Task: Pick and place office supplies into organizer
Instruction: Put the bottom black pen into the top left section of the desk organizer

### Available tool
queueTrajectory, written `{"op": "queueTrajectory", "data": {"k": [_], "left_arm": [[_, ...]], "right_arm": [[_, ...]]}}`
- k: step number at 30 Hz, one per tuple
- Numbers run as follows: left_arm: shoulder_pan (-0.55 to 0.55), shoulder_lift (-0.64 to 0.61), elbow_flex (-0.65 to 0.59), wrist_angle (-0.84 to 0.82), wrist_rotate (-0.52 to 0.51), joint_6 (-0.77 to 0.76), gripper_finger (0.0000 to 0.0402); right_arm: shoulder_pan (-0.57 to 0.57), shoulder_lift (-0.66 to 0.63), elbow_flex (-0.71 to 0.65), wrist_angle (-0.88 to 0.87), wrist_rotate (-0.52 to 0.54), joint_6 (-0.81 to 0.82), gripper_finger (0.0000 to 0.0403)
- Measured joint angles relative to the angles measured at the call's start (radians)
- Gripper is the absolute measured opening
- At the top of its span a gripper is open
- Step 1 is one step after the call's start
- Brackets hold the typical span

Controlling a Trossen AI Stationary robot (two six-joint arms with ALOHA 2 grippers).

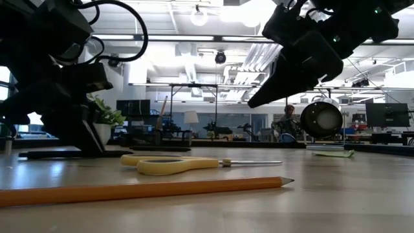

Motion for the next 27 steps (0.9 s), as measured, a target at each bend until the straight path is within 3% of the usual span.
{"op": "queueTrajectory", "data": {"k": [9, 18, 27], "left_arm": [[0.001, 0.0, 0.0, 0.005, -0.007, 0.1, 0.0009], [0.002, 0.001, 0.056, 0.003, 0.009, 0.213, 0.0038], [0.002, 0.0, 0.186, -0.06, 0.021, 0.309, 0.0012]], "right_arm": [[-0.034, 0.0, 0.0, 0.038, -0.033, -0.006, 0.0003], [-0.081, 0.0, 0.0, 0.115, -0.076, -0.026, 0.0007], [-0.098, 0.012, 0.001, 0.19, -0.179, -0.037, 0.0011]]}}
